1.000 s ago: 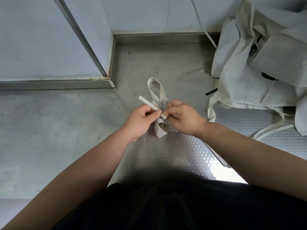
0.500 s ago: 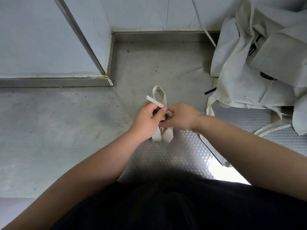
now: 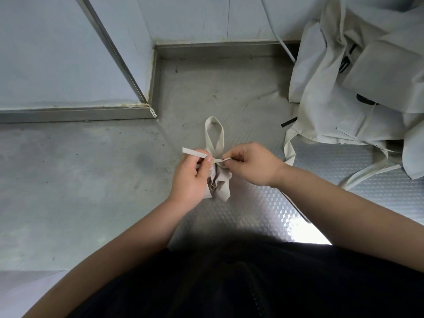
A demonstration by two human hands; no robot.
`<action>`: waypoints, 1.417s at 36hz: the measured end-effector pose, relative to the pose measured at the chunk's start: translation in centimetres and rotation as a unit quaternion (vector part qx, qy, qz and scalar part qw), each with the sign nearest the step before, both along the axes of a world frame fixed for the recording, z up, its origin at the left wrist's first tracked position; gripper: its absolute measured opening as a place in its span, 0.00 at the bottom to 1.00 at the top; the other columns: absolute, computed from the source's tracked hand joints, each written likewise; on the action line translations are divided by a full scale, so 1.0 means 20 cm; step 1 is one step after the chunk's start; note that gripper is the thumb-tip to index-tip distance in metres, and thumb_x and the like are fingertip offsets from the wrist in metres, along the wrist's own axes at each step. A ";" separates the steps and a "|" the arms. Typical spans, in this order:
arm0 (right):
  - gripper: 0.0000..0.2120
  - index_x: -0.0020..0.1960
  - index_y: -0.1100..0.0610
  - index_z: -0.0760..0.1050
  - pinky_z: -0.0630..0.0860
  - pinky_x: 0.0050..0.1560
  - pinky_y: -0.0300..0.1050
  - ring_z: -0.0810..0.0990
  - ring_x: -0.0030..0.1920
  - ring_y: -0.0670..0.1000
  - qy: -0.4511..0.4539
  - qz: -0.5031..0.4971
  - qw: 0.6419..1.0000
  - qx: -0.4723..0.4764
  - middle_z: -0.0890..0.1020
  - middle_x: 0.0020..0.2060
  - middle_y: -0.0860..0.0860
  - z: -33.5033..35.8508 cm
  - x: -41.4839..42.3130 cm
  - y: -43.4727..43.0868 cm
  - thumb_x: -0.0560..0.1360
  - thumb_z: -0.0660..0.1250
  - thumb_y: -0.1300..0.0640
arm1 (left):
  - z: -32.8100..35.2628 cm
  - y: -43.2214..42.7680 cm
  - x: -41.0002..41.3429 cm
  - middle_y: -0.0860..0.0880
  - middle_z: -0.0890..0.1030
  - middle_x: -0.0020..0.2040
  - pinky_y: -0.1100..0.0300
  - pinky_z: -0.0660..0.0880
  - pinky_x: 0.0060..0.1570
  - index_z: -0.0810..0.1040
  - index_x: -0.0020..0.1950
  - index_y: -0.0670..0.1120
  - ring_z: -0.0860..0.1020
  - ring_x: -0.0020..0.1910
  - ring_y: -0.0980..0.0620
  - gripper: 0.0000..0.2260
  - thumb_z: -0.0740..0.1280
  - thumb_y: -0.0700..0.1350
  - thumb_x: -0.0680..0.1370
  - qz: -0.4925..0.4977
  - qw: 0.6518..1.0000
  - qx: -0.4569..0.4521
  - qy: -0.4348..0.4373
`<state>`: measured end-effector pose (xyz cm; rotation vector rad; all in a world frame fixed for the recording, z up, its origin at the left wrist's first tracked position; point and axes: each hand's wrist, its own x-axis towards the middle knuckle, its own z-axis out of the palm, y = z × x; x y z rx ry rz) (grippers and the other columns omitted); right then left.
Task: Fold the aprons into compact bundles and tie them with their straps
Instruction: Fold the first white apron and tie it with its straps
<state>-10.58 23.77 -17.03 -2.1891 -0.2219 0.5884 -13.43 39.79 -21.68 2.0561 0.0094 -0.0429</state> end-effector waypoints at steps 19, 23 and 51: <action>0.17 0.30 0.60 0.66 0.75 0.35 0.39 0.70 0.29 0.49 0.274 -0.240 0.890 0.274 0.70 0.29 0.55 -0.05 -0.05 0.05 0.77 0.56 0.68 | 0.01 0.06 -0.07 0.53 0.78 0.37 0.56 0.74 0.50 0.76 0.41 0.51 0.77 0.41 0.54 0.09 0.62 0.43 0.80 0.139 0.962 -0.189 0.136; 0.15 0.33 0.59 0.68 0.74 0.33 0.39 0.73 0.30 0.50 0.286 -0.248 0.885 0.271 0.73 0.31 0.55 -0.07 -0.06 0.01 0.78 0.55 0.67 | 0.03 0.05 -0.07 0.55 0.78 0.37 0.62 0.76 0.48 0.75 0.42 0.49 0.78 0.39 0.63 0.09 0.61 0.40 0.80 0.131 0.959 -0.216 0.131; 0.13 0.38 0.57 0.69 0.73 0.55 0.61 0.78 0.50 0.63 0.052 -0.091 0.992 0.075 0.79 0.49 0.64 -0.09 0.00 0.09 0.80 0.59 0.54 | 0.06 0.02 0.01 0.57 0.78 0.37 0.55 0.74 0.47 0.69 0.44 0.53 0.76 0.38 0.58 0.08 0.57 0.45 0.82 0.050 0.995 -0.046 0.073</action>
